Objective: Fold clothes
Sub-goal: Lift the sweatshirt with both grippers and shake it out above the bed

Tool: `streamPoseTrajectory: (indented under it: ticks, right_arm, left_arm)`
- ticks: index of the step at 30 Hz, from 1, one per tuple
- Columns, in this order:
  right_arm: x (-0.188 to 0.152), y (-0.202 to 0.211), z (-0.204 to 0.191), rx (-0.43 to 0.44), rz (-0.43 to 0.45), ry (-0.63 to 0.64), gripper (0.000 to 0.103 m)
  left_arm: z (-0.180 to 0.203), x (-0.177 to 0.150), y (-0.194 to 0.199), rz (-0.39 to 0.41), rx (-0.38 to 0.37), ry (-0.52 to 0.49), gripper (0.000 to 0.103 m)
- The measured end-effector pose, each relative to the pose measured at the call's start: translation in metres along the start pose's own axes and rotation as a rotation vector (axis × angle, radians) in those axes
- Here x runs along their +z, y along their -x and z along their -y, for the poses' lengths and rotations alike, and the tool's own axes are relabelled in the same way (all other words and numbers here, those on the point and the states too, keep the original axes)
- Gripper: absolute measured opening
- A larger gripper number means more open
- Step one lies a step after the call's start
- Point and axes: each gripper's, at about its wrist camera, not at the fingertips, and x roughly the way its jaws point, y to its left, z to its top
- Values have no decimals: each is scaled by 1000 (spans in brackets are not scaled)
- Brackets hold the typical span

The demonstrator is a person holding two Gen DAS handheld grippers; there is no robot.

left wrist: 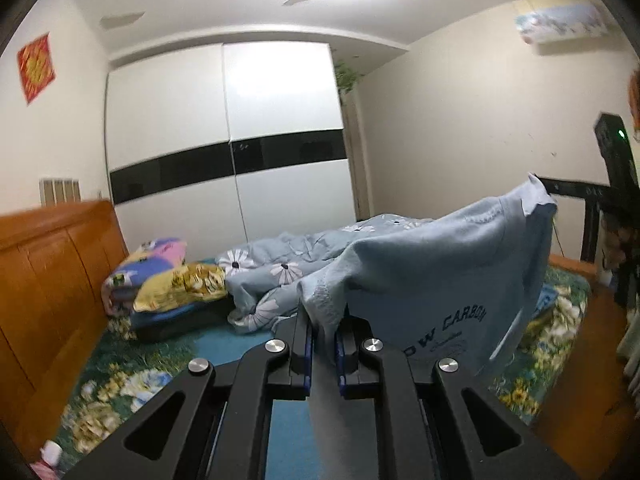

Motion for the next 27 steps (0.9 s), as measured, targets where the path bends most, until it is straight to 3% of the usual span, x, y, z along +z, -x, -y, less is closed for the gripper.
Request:
streamPoseTrajectory:
  ticks: [7,11,16,24,27]
  right_arm:
    - [11,21,-6,49,42,45,9]
    - [17,3,-5,60,50,85,9]
    - [-7,-86,12,46,-92,54,9]
    - [-102,-268,53,-3,-425,-17,9]
    - [-135,-326,71,-27,-524,-41,9]
  left_arm:
    - [3,5,23,11,-21,-31,10]
    - [-1,4,15,10,-19,-57,12]
    - [-19,-30,-68,-138,2,3,12]
    - [-71,-134,-250,-468,-9,210,11]
    - [-78,-166,-296,-538,-7,256,11]
